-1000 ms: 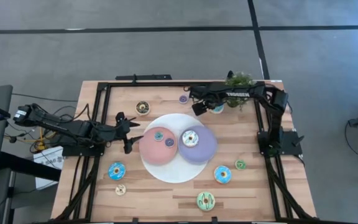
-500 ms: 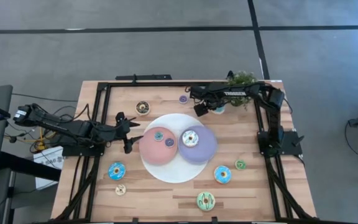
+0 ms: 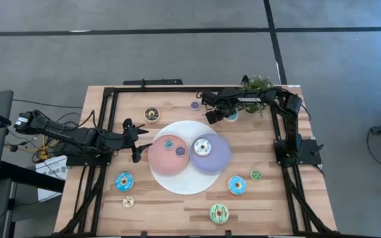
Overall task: Pick & Place donuts
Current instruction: Put the top big blue donut on the violet plate
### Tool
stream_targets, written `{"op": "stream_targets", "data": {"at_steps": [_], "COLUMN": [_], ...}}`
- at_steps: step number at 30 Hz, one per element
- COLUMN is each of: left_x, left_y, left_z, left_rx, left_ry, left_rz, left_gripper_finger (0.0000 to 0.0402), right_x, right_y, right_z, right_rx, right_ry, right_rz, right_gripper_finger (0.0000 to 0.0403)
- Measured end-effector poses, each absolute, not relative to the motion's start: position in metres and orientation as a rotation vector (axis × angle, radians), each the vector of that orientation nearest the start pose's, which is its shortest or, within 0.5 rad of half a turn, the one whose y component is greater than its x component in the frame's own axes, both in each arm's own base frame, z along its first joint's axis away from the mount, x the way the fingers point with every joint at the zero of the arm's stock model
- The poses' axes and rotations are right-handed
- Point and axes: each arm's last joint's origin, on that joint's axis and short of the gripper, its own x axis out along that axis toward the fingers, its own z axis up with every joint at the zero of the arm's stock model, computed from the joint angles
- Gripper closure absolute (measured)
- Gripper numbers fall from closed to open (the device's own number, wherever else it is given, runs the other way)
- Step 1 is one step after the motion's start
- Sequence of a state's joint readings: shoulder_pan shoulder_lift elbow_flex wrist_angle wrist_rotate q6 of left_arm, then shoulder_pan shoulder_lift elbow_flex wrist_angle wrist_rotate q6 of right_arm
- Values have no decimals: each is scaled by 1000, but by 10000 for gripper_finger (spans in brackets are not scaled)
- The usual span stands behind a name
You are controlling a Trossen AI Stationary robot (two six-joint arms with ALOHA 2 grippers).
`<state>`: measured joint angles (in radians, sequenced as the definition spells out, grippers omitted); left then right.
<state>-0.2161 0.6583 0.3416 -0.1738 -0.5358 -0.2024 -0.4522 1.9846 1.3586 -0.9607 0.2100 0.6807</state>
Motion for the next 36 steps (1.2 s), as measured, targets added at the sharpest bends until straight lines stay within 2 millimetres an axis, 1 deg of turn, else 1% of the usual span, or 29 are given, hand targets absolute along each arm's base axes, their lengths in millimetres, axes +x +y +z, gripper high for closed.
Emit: {"op": "stream_targets", "data": {"at_steps": [3, 7, 13, 16, 19, 23, 26, 28, 32, 36], "left_x": [144, 144, 144, 144, 144, 145, 145, 145, 145, 145], "left_y": [-17, -16, -16, -16, -16, -16, -16, -16, -16, -16], "left_z": [202, 202, 202, 202, 202, 203, 203, 203, 203, 203], "left_rx": [-16, -16, -16, -16, -18, -20, -21, -20, -21, -21], "left_ry": [424, 424, 424, 424, 420, 418, 417, 417, 417, 417], "left_rz": [357, 358, 357, 357, 357, 355, 355, 355, 355, 354], "left_gripper_finger": [127, 127, 127, 127, 127, 127, 127, 127, 127, 127], "right_x": [320, 321, 322, 326, 328, 330, 332, 333, 336, 337], "right_y": [-162, -160, -154, -147, -135, -109, -82, -62, -24, 5], "right_z": [154, 154, 162, 171, 182, 206, 222, 229, 231, 226], "right_rx": [703, 698, 685, 668, 631, 597, 574, 555, 508, 468], "right_ry": [1372, 1373, 1361, 1320, 1302, 1250, 1208, 1195, 1211, 1254], "right_rz": [-1047, -1040, -1016, -995, -955, -898, -836, -791, -705, -665], "right_gripper_finger": [285, 309, 320, 321, 321, 321, 321, 321, 321, 321]}}
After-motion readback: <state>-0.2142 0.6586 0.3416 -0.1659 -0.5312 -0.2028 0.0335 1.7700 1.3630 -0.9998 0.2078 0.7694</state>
